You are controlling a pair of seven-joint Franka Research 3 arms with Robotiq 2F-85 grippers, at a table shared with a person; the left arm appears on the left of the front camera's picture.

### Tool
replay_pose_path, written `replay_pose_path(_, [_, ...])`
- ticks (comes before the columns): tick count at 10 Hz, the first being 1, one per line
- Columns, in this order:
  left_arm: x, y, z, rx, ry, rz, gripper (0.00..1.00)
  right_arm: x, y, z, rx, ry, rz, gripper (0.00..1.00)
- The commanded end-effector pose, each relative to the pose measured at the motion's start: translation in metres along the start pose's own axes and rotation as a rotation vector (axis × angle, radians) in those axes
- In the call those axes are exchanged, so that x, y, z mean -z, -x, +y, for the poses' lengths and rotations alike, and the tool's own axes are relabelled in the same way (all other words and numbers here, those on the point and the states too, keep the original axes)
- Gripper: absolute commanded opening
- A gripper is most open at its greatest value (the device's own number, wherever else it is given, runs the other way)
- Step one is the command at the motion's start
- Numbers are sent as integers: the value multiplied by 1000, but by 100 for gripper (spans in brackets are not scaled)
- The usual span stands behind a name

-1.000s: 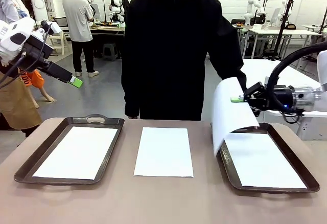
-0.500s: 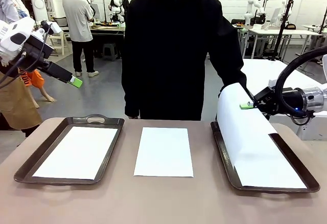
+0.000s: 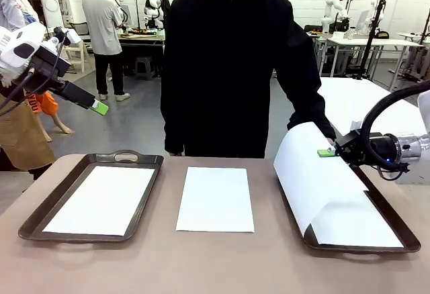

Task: Sort the A4 documents.
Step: Place the A4 Paper in the designated Handle tray.

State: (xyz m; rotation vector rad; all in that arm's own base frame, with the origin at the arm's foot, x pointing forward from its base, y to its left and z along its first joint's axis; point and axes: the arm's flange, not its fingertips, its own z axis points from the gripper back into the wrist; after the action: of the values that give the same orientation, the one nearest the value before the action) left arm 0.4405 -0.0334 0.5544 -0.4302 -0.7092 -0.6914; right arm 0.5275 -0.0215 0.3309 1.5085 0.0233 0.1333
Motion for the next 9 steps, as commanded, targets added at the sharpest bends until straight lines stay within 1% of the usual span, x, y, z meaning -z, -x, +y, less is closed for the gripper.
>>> replay_pose_path(1, [0, 1, 0, 8, -4, 4, 100, -11, -6, -16, 4, 21, -39, 1])
replay_pose_path(2, [0, 1, 0, 8, -4, 4, 100, -17, -3, -30, 30, 70, -51, 1])
replay_pose_path(3, [0, 1, 0, 8, -4, 4, 100, -24, 0, -39, 62, 144, -56, 1])
replay_pose_path(4, [0, 1, 0, 8, -4, 4, 100, -32, 0, -41, 71, 202, -92, 1])
replay_pose_path(5, [0, 1, 0, 8, -4, 4, 100, -38, 1, -38, 68, 264, -101, 1])
replay_pose_path(8, [0, 1, 0, 8, -4, 4, 100, -44, -3, -25, 25, 379, -110, 1])
replay_pose_path(9, [0, 1, 0, 8, -4, 4, 100, -43, -6, -19, 6, 419, -99, 1])
